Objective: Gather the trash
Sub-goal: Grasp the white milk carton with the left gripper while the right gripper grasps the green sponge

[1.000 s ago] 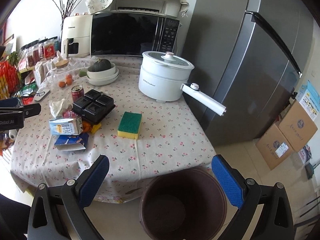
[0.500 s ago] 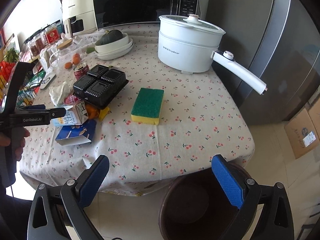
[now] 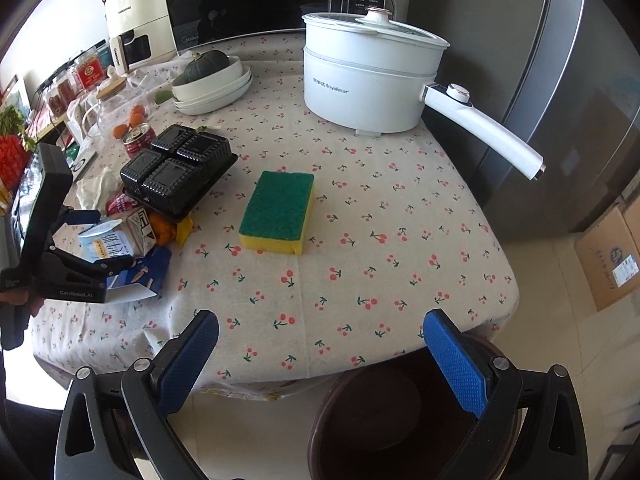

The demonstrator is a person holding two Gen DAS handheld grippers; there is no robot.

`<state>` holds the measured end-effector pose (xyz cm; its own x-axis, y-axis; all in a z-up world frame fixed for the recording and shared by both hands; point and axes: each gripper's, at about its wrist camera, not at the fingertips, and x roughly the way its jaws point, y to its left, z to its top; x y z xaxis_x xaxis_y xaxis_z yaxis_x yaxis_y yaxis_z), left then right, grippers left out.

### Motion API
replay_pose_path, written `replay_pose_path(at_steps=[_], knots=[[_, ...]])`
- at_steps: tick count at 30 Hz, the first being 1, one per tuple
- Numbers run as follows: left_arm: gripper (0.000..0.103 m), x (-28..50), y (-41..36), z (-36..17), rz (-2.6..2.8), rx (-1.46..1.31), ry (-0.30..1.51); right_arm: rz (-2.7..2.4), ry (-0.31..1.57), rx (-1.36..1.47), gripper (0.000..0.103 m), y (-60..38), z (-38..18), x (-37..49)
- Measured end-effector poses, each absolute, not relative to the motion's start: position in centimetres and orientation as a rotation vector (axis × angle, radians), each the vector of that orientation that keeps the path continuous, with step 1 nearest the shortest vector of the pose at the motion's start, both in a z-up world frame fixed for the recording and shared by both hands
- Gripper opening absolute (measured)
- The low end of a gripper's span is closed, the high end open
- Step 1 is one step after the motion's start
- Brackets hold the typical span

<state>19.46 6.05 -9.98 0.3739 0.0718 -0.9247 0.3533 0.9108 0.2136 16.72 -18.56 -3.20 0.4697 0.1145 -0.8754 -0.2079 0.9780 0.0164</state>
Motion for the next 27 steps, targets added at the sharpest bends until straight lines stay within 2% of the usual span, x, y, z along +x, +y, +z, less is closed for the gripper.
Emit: replay_pose_path(at_steps=[4,9,15,24,27], knots=[[0.074,19.0,5.3,-10.7,-0.13,0.55,1.144,0.196,1.09,-0.078,0.103,-18.5,-4.0,17.3],[0.058,18.7,6.3,-10.1,-0.102,0.481,1.145,0.199,1.102,-0.065,0.103,-18.0,-4.6,17.7],[0.052,18.4,7.4,-8.6,-0.071,0.37,1.115,0.216,1.085,-0.053,0.103,-17.1,-4.9,18.6],[0.052,16.7,9.2,-6.6,-0.023,0.092,1.13,0.212,1.088,0.022,0.102,-14.4,-7.9,22.9],[0.052,16.3,10.0,-6.4,-0.016,0.031,1.135,0.19,1.083,0.025,0.099,-13.6,-9.2,24.5]])
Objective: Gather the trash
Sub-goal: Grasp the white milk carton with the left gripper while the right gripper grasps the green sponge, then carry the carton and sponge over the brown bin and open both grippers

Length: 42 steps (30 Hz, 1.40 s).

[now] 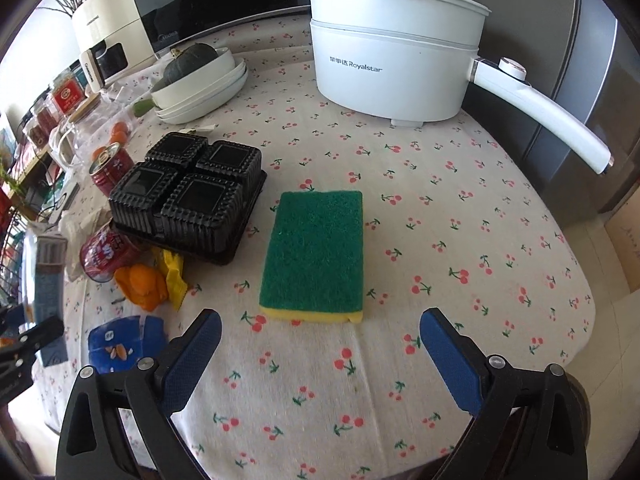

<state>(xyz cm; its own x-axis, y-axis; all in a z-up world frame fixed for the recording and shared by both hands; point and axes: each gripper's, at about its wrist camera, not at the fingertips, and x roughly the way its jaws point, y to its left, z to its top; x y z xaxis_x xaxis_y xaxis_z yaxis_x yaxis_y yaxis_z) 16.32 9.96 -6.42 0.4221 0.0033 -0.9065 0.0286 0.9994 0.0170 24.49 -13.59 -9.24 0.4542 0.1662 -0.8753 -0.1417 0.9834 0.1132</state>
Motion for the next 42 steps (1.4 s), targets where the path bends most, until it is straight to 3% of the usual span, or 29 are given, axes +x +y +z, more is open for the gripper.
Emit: replay_pose_path(at_steps=[3,7,9,10,24,42], knots=[[0.052,15.8,10.2,-6.3,-0.021,0.001,1.136,0.165,1.087,0.058,0.092,-13.5,-10.6,25.7],[0.052,15.4,10.1,-6.2,-0.026,-0.009,1.136,0.148,1.114,0.109,0.074,-13.6,-12.3,26.8],[0.052,15.3,10.1,-6.1,-0.032,-0.02,1.135,0.145,1.092,0.098,0.069,-13.5,-12.3,26.9],[0.052,15.2,10.1,-6.1,-0.034,-0.025,1.134,0.159,1.088,0.096,0.061,-13.3,-12.3,26.9],[0.052,13.9,6.8,-4.7,-0.134,-0.047,1.09,0.195,1.065,0.068,0.059,-16.2,-7.5,22.4],[0.053,11.3,-6.8,-5.3,-0.43,0.074,1.145,0.106,1.068,0.139,0.059,-30.0,-4.7,9.7]])
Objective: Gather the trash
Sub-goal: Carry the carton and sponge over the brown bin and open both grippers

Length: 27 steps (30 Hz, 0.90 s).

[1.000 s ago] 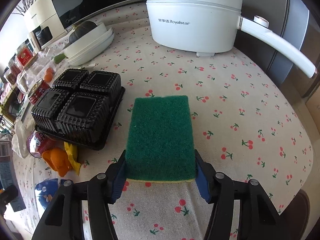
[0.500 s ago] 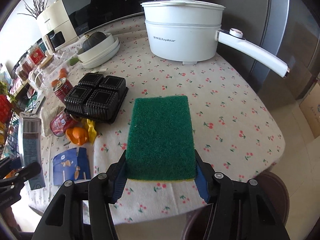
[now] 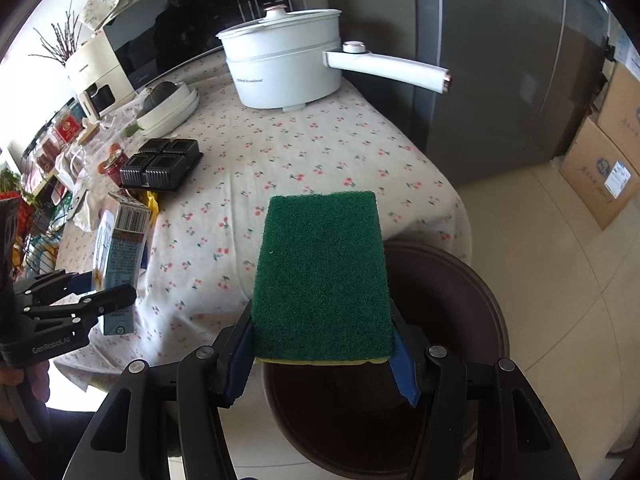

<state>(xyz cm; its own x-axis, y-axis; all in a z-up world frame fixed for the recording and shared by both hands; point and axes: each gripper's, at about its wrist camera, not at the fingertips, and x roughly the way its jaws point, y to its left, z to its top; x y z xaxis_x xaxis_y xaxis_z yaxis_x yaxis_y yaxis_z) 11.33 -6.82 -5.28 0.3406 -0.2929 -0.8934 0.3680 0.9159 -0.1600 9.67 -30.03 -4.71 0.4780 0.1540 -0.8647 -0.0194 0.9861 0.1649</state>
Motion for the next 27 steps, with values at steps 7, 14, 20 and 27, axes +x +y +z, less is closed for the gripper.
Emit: replay_pose_path(at_steps=[7,14,20,27], knots=[[0.053,10.5,-13.2,-6.4,-0.553,0.128,1.167,0.028,1.112,0.183,0.059,-35.2,-7.0,6.2],[0.053,10.4,-18.4,-8.1,-0.65,0.161,1.205,-0.033,1.146,0.224,0.059,-39.2,-8.7,4.3],[0.094,10.0,-19.9,-8.1,-0.632,0.22,1.141,-0.057,1.154,0.253,0.059,-41.1,-9.0,3.8],[0.097,10.4,-19.1,-8.3,-0.561,0.194,1.131,-0.048,1.16,0.258,0.06,-41.4,-9.0,3.7]])
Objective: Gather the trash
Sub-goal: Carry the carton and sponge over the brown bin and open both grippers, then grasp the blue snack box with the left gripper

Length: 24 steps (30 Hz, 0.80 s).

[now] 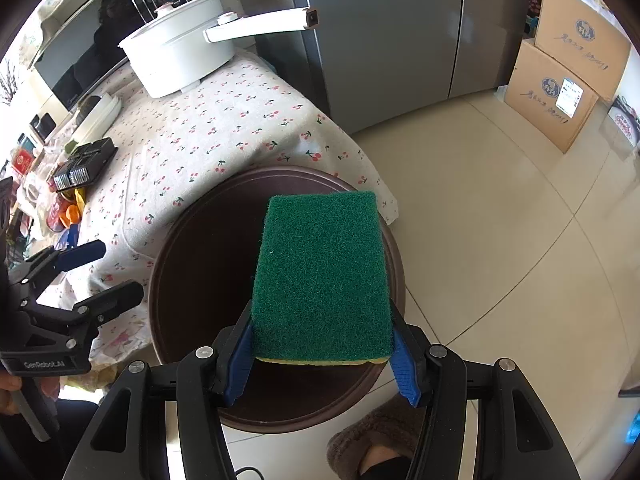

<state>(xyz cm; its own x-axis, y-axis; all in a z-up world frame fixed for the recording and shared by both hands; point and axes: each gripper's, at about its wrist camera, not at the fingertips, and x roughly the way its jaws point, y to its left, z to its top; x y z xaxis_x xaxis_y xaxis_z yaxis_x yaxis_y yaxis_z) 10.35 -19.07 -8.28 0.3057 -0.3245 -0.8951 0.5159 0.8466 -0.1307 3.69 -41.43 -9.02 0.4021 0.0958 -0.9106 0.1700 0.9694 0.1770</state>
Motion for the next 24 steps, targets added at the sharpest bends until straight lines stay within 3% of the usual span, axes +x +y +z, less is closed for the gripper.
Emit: replay_pose_path(at_steps=[11,12,15,24], knots=[[0.1,9.8,-14.3,-6.9,-0.473,0.135,1.104,0.002,1.158,0.258,0.062,-39.3,-8.7,5.0],[0.102,9.8,-13.8,-6.8,-0.464,0.13,1.107,0.011,1.151,0.271,0.064,-39.2,-8.5,5.2],[0.102,9.9,-11.9,-6.5,-0.436,0.092,1.103,0.008,1.146,0.297,0.085,-38.6,-8.2,5.7],[0.102,10.1,-6.7,-4.7,-0.375,0.026,1.039,0.047,1.137,0.263,0.086,-35.2,-6.9,7.8]])
